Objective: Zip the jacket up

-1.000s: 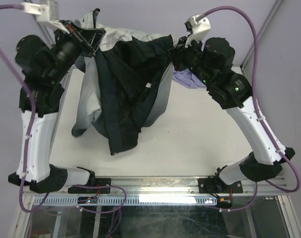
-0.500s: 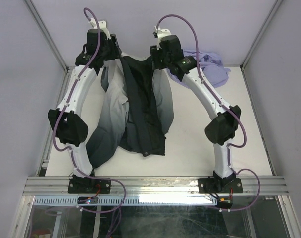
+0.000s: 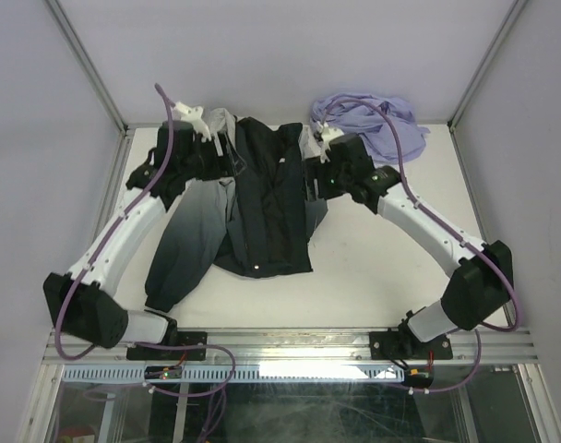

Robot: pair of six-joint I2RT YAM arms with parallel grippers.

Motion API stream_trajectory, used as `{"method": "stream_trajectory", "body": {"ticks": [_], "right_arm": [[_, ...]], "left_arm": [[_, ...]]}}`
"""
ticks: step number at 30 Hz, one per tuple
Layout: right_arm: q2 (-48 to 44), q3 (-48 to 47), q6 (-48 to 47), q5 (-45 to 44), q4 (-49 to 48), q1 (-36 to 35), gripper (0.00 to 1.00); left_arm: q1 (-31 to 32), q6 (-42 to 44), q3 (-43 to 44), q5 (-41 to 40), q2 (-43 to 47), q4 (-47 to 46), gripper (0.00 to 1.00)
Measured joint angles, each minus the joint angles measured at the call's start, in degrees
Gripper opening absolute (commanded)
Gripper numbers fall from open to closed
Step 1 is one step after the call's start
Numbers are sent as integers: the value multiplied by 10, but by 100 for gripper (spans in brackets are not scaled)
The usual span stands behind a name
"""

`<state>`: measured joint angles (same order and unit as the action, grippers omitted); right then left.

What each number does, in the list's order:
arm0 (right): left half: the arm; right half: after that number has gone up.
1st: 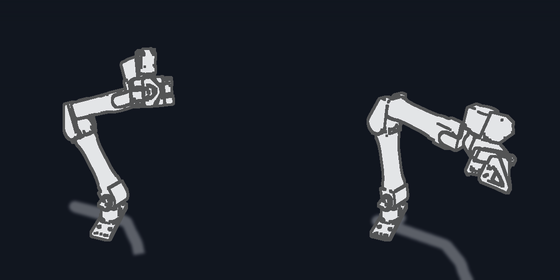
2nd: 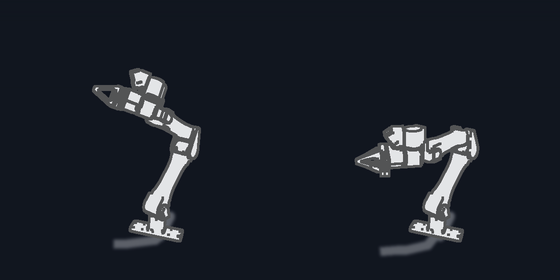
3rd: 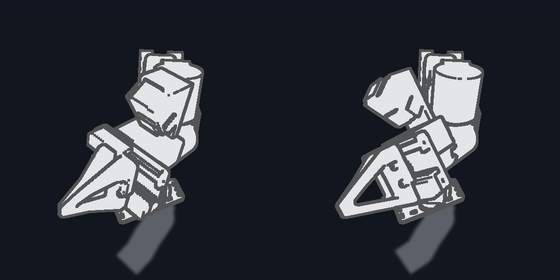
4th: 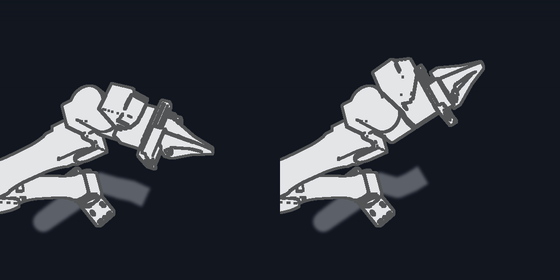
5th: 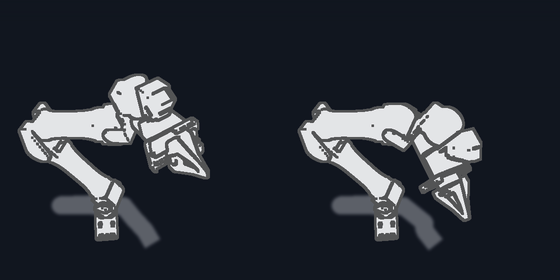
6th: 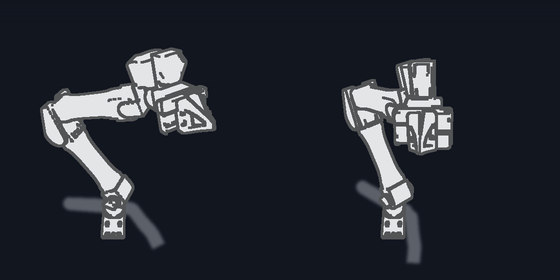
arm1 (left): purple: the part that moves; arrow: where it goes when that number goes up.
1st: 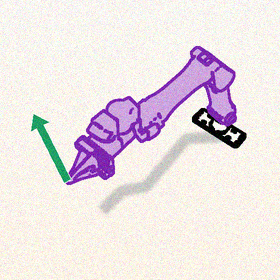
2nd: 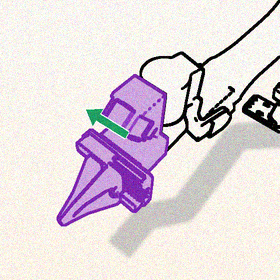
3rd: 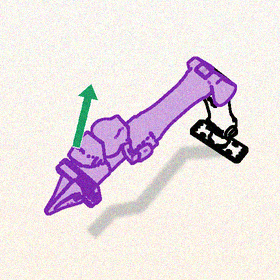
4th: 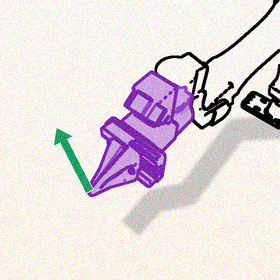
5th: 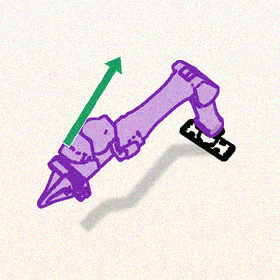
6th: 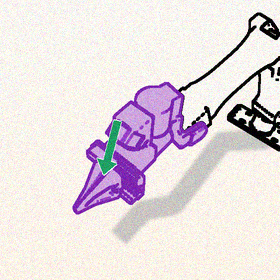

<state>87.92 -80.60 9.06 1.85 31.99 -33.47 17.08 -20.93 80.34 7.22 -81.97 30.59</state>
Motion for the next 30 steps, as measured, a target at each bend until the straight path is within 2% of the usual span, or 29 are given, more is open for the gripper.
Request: {"method": "stream_trajectory", "body": {"ticks": [6,12,21,26,29,30], "right_arm": [[-32,180,68,57,-99,0,65],[-17,285,132,83,-210,0,57],[54,324,188,101,-393,2,50],[80,324,196,105,-435,9,50],[80,324,197,106,-447,12,50],[80,324,198,106,-450,13,30]], "left_arm": [[16,-74,-202,35,115,-39,69],[16,-148,-314,64,107,-89,68],[14,-174,-328,68,38,-168,63],[4,-170,-295,69,-24,-178,57],[1,-169,-289,76,-41,-181,49],[1,-168,-289,79,-43,-182,46]]}}
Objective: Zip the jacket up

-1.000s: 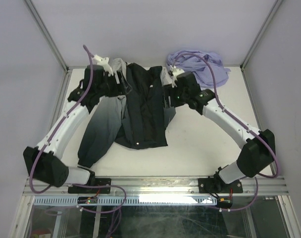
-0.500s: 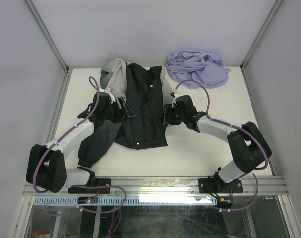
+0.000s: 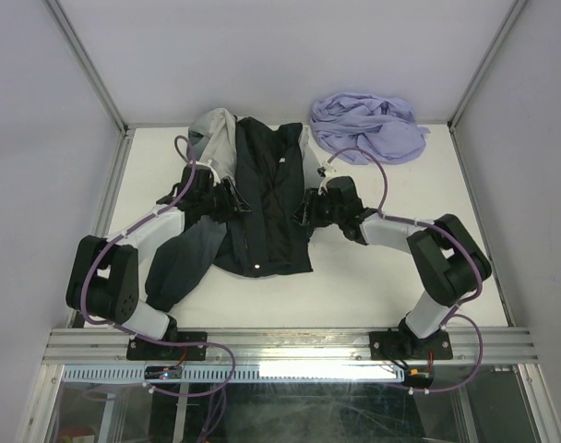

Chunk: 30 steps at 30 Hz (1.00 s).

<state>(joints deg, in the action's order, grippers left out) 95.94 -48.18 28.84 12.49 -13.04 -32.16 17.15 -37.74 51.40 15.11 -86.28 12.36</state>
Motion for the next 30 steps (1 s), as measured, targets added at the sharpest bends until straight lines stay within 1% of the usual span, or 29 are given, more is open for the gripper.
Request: {"method": "stream_trajectory", "body": {"ticks": [2,3,4,8,13,15,18,21,26,28,30], "right_arm": [[0,0,1,3,-3,3,30],[0,0,-2,6,-4,5,3],[0,0,-1,7,-3,7,0],[-3,-2,-21,16,15,16,0],[-26,-27,-65,-2,80,23,0],[-39,-43,-84,-15,109,27,0],[-57,-82,-119,-60,175,35,0],[-72,-141,-154,-137,257,43,0],[-81,-272,-210,-290,389,59,0],[-82,-319,-228,-344,430,61,0],[-83,-357,-242,-377,468,60,0]], "left_arm": [[0,2,0,6,-4,-1,37],[0,2,0,9,-5,-3,31],[0,3,0,14,-7,-5,25],[0,7,0,20,-8,-13,1],[-11,15,12,18,-7,-1,0],[-19,26,28,14,-3,21,0],[-33,57,70,-11,8,78,0],[-42,112,136,-80,33,158,0],[-53,204,271,-240,70,275,0],[-56,226,313,-297,80,308,0],[-60,238,347,-331,89,342,0]]}}
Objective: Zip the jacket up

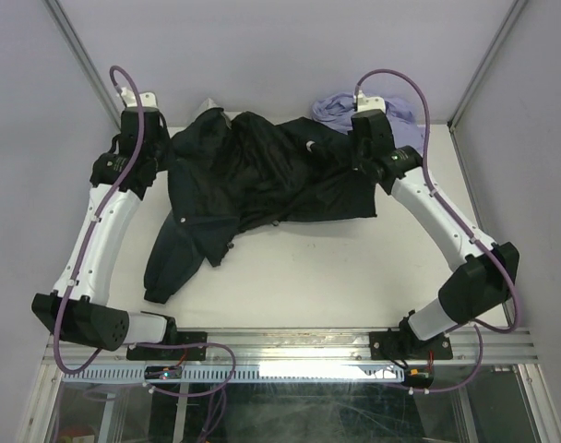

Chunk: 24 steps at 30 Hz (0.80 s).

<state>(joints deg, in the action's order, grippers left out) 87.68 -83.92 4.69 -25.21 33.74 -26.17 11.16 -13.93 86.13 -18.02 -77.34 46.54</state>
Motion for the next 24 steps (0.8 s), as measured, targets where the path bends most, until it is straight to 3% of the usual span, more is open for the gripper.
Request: {"method": "stream_trajectory", "body": {"ticks": [3,6,9,11,15,18,22,24], "right_arm": [[-7,-26,-11,-16,32,-16,0],[-14,-25,-14,0,50,-64,0],[-14,-3,-7,65,42,-122,0],[-13,30,9,125,25,-148,0],[-1,107,51,238,-33,-160,1],[26,146,79,307,-72,-160,12],[59,151,91,355,-83,-159,36],[57,151,89,371,-84,-157,40]], "left_arm": [[5,-8,20,6,12,35,0],[52,-42,-7,24,21,40,0],[130,-84,-75,68,21,17,0],[170,-112,-124,101,8,-1,5],[201,-156,-186,144,-36,-34,14],[208,-180,-217,186,-52,-74,25],[211,-202,-233,236,-53,-110,39],[211,-205,-233,250,-50,-126,43]]}}
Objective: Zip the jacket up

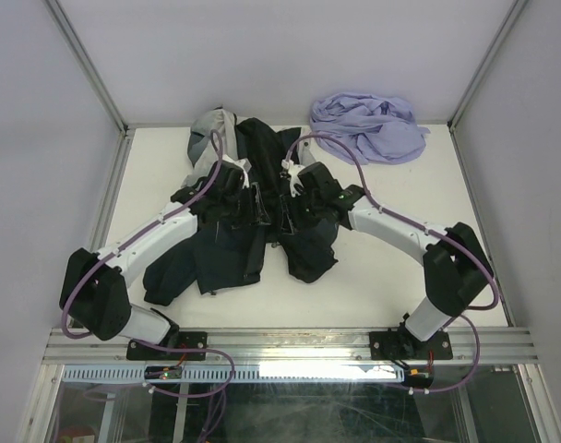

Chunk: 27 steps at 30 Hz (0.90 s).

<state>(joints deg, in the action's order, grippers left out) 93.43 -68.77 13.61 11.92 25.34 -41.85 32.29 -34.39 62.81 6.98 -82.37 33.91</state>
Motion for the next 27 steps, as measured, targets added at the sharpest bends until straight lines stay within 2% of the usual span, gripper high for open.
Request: {"method": "stream_trajectory", "body": {"ticks": [5,9,14,21,27], "right_arm": [[-18,0,-8,54,-2,12,43],[-35,4,-13,56,9,27,46],[-94,31,-21,59,33,70,50],[-140,49,-32,-11,62,118,49],[-98,71,-24,-56,63,122,49]], "left_arm": [[-3,-6,2,42,11,-35,46],[-17,-8,3,69,13,-38,48],[-65,-8,-8,95,41,-37,48],[-105,6,-18,96,56,-29,44],[-95,10,-35,87,21,-21,45]]}}
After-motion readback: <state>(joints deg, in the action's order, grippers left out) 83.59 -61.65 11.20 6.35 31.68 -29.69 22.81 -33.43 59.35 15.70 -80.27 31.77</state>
